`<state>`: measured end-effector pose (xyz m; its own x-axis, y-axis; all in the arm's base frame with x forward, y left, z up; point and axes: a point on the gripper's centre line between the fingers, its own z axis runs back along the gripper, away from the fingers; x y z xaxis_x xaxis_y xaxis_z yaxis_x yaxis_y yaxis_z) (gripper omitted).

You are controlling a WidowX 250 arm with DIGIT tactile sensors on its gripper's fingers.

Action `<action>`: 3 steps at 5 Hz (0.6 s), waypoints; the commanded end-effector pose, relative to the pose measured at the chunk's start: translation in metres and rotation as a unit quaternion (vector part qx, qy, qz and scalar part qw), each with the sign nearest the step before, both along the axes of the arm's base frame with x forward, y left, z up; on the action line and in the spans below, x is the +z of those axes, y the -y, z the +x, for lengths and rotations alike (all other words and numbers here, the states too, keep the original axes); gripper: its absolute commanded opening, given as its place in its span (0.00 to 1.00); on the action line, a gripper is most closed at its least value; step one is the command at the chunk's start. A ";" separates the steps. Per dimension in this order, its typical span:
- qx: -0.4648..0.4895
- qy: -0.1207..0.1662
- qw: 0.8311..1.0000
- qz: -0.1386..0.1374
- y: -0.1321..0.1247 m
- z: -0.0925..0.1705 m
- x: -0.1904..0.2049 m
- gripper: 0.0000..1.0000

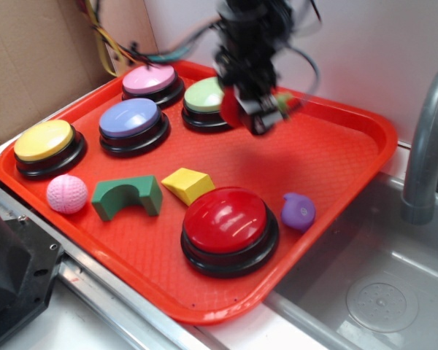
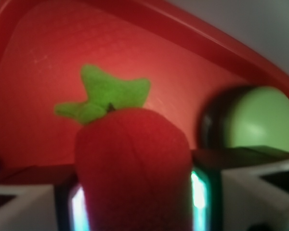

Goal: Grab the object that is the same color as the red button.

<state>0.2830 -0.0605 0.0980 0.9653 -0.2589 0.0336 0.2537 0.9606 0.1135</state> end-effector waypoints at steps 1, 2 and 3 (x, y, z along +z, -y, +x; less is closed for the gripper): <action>0.158 0.068 0.977 -0.126 -0.066 -0.035 0.093 0.00; 0.191 0.091 0.967 -0.139 -0.079 -0.050 0.103 0.00; 0.235 0.085 0.958 -0.139 -0.085 -0.052 0.101 0.00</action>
